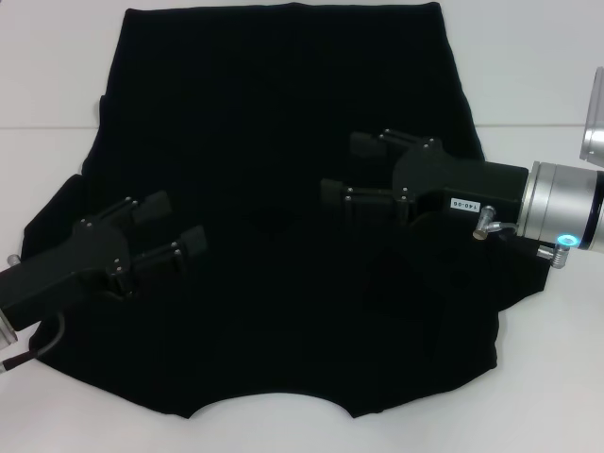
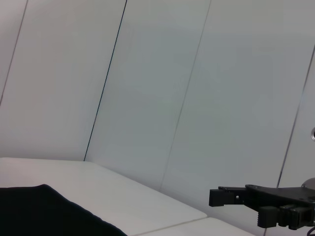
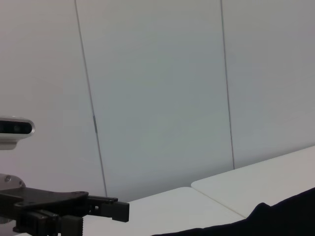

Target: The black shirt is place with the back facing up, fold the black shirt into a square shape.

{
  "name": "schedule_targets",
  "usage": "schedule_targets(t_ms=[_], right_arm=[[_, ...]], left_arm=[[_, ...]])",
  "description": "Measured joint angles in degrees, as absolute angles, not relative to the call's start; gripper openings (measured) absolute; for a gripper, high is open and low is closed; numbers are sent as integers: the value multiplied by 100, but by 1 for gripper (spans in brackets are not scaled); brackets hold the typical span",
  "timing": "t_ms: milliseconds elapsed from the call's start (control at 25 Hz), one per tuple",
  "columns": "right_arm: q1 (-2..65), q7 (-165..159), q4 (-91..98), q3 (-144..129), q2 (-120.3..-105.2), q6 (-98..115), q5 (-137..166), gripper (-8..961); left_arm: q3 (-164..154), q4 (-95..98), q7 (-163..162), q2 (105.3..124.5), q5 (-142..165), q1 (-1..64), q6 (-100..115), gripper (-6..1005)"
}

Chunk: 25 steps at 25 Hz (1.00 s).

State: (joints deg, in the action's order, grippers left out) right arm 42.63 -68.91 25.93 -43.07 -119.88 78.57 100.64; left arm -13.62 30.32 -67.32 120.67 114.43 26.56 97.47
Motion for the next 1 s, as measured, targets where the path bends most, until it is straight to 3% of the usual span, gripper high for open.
schedule_targets(t_ms=[1000], right_arm=[[4269, -6891, 2593, -4307, -11995, 7846, 10039, 916]], left_arm=[[-1362, 3234, -7547, 12039, 11468, 2689, 9043, 871]])
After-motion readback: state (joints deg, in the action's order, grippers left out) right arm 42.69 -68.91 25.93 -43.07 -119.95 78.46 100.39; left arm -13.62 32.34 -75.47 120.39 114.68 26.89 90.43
